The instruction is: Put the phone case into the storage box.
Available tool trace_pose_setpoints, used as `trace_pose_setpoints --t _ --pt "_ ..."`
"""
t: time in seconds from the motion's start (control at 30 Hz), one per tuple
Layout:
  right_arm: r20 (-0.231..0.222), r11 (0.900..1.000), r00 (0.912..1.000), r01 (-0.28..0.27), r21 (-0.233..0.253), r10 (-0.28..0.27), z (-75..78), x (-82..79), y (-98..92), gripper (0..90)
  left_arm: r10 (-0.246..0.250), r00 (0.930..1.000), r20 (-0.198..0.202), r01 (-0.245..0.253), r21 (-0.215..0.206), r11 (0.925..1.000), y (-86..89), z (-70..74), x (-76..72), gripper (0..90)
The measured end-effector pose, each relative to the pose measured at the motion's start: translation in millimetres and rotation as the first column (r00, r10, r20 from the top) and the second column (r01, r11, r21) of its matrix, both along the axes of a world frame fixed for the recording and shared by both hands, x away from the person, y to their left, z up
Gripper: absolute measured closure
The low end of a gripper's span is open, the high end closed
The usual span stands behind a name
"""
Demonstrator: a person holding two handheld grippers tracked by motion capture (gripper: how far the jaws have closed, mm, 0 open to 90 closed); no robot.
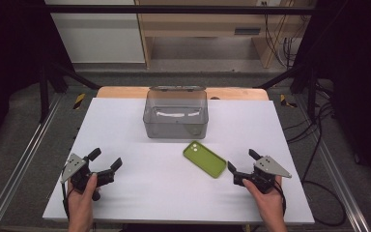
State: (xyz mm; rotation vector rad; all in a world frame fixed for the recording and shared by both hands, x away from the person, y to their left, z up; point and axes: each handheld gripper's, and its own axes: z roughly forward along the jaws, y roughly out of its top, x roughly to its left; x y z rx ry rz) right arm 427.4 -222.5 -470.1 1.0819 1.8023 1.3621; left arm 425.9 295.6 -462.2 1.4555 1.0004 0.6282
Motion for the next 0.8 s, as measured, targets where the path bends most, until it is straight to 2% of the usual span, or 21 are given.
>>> trace_pose_setpoints --t 0.03,0.1,0.13,0.17,0.2,0.27,0.37,0.47,0.57,0.8 --pt "-0.010 1.000 0.9999 0.004 -0.030 -0.005 -0.4 -0.4 2.7 8.2 -0.002 1.0000 -0.001 0.002 0.002 1.0000 0.2 -0.1 0.2 2.4" --pt "-0.038 0.998 0.9993 0.003 -0.059 -0.005 -0.6 -1.4 5.6 7.8 0.000 1.0000 -0.001 0.000 0.011 0.9999 -0.2 0.0 0.1 2.4" --pt "-0.038 0.998 0.9993 0.003 -0.059 -0.005 -0.6 -1.4 5.6 7.8 0.000 1.0000 -0.001 0.000 0.011 0.9999 -0.2 0.0 0.1 2.4" --pt "-0.065 0.996 0.9979 -0.009 -0.083 0.004 0.1 -2.7 7.7 7.6 0.000 1.0000 0.000 0.000 0.015 0.9999 -0.8 0.1 0.1 2.4" --pt "-0.065 0.996 0.9979 -0.009 -0.083 0.004 0.1 -2.7 7.7 7.6 -0.002 1.0000 0.001 0.002 0.026 0.9997 -1.0 0.4 0.0 2.4" --pt "-0.125 0.996 0.9918 -0.036 -0.077 0.026 3.6 -3.2 9.9 7.5 -0.003 1.0000 0.001 0.003 0.042 0.9991 -2.1 0.8 0.0 2.4" --pt "-0.158 0.994 0.9862 -0.062 -0.086 0.048 7.8 -3.7 13.5 7.4 -0.008 1.0000 0.000 0.008 0.064 0.9979 -4.0 1.0 0.3 2.4" --pt "-0.172 0.992 0.9833 -0.077 -0.101 0.058 9.9 -4.1 16.7 7.3 -0.011 0.9999 0.001 0.011 0.069 0.9976 -4.6 1.3 0.4 2.4" --pt "-0.189 0.983 0.9784 -0.113 -0.145 0.085 14.0 -4.3 26.6 6.9 -0.016 0.9999 0.001 0.016 0.077 0.9969 -5.7 1.1 0.1 2.4" --pt "-0.189 0.962 0.9776 -0.137 -0.236 0.093 15.5 -3.7 43.3 8.4 -0.023 0.9997 0.004 0.022 0.094 0.9953 -7.4 1.7 0.2 2.4"
